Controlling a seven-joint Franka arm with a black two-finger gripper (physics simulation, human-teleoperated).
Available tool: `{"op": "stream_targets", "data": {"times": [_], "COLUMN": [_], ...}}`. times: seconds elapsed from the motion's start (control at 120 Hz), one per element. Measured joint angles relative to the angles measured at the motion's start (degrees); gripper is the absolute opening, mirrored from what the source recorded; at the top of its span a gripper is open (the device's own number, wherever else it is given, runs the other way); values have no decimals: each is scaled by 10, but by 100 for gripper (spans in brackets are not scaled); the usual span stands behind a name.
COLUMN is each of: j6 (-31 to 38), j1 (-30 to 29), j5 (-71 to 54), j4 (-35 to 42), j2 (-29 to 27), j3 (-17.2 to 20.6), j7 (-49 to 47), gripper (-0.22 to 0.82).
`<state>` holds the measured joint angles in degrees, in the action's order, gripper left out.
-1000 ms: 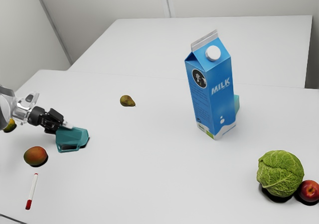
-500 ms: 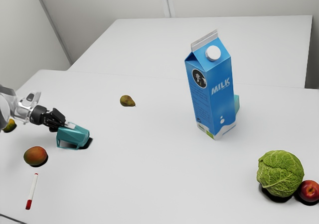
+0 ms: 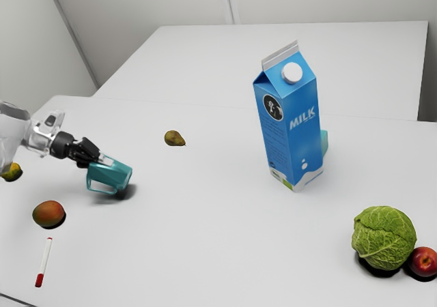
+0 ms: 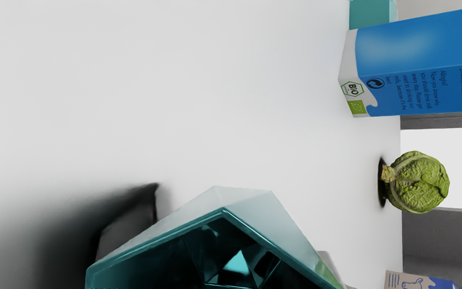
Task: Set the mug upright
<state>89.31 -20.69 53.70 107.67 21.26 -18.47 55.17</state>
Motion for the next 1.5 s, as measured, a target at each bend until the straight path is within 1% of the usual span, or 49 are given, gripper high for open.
{"op": "stream_targets", "data": {"times": [0.117,0.25,0.358,0.483,0.592,0.775,0.942,1.175,1.5], "j6": [107,217,274,317,340,369,382,389,418], "j1": [53,116,167,203,230,283,321,351,364], "j5": [-29,-136,-229,-299,-349,-441,-516,-569,-575], "j4": [45,54,59,101,126,160,171,193,208], "j2": [-43,-84,-100,-123,-143,-163,-172,-190,-185], "j3": [1,-5,-14,-25,-36,-56,-71,-83,-84], "j7": [-16,-60,-113,-182,-242,-345,-431,-533,-632], "gripper": [-18,-18,-18,-18,-18,-18,-18,-18,-18]}}
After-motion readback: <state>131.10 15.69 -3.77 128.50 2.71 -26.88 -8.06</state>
